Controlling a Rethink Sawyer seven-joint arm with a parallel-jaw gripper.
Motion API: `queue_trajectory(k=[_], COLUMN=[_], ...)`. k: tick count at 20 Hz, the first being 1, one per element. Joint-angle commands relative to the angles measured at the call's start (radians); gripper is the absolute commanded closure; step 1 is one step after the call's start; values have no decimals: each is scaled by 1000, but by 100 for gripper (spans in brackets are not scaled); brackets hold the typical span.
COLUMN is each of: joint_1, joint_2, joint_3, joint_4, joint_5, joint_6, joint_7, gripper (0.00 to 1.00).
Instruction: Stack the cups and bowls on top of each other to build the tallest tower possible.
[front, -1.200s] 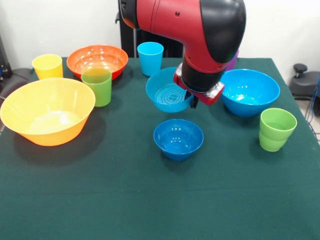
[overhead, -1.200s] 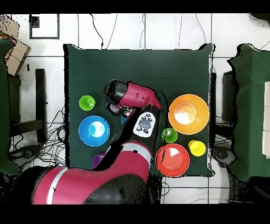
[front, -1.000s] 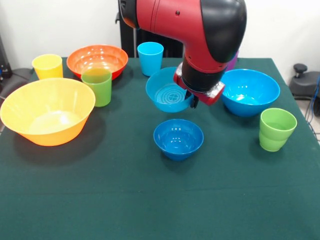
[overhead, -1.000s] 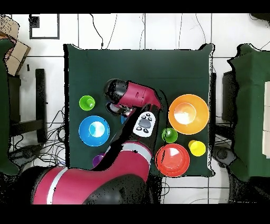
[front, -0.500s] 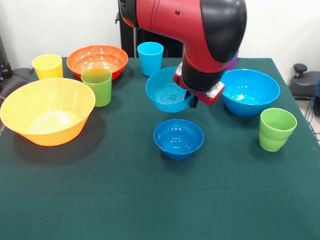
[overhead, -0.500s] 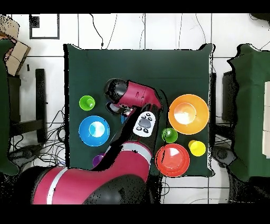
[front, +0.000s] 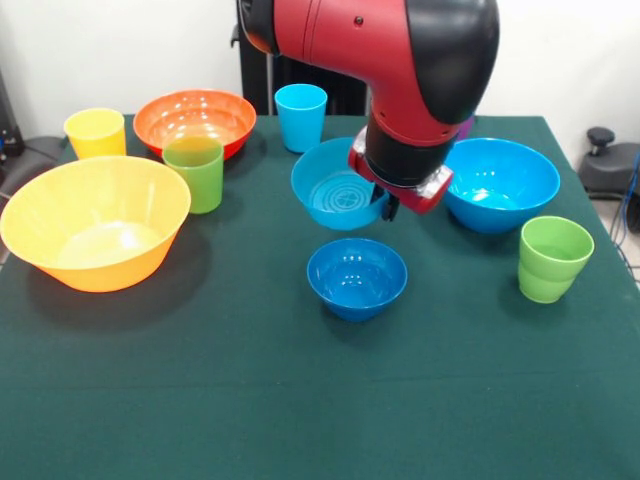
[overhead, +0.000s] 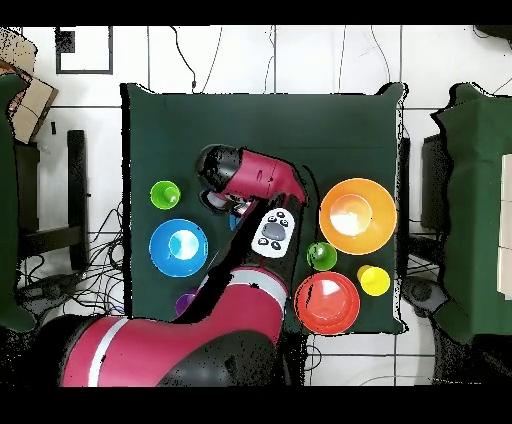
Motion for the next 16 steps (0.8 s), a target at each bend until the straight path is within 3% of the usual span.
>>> queue_trajectory(k=[1, 16], joint_1=[25, 37], joint_2=[9, 65], joint_3=[61, 63], joint_4=[-73, -121], joint_5=[15, 25], joint_6=[53, 11], joint_7=[200, 214], gripper=[100, 100])
